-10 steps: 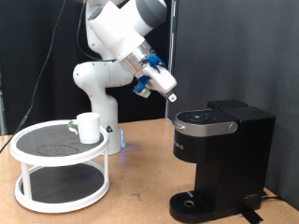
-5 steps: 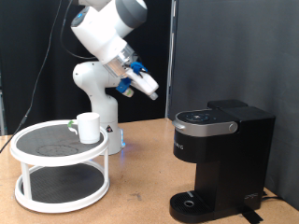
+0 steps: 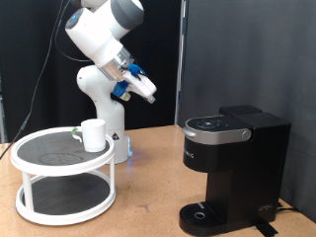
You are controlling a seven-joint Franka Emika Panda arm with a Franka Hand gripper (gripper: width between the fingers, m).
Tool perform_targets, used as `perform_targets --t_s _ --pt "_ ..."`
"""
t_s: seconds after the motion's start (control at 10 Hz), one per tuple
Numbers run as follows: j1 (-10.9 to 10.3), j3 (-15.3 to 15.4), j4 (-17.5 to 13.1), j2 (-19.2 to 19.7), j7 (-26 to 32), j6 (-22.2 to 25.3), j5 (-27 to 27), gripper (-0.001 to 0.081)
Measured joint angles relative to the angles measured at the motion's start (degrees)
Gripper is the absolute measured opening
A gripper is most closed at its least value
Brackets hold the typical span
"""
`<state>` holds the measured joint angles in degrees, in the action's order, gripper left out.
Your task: Make a cup of coffee with the keurig machine
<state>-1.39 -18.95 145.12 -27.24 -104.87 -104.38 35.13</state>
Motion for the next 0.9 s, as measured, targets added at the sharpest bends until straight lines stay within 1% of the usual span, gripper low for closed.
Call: perform_targets --t_s 0.1,0.2,0.5,0.6,0.7,0.8,0.9 --pt "0.58 -0.93 0.02 -0.8 0.33 3.91 -1.61 0.0" --pt "1.33 -1.75 0.11 -2.02 0.74 6.86 -3.59 0.0" --pt "4.79 -2.88 1.89 -7.48 4.96 7.09 -8.09 0.0" --pt "5.89 -3.75 2.31 -9.15 6.17 7.98 -9.56 0.0" --pt "6.9 -4.76 2.4 -10.44 6.54 9.89 -10.66 0.0" --pt "7.63 -5.58 2.45 -11.59 6.63 11.32 -11.05 0.0" --pt "7.6 -5.48 2.51 -11.53 6.63 11.24 -11.04 0.0"
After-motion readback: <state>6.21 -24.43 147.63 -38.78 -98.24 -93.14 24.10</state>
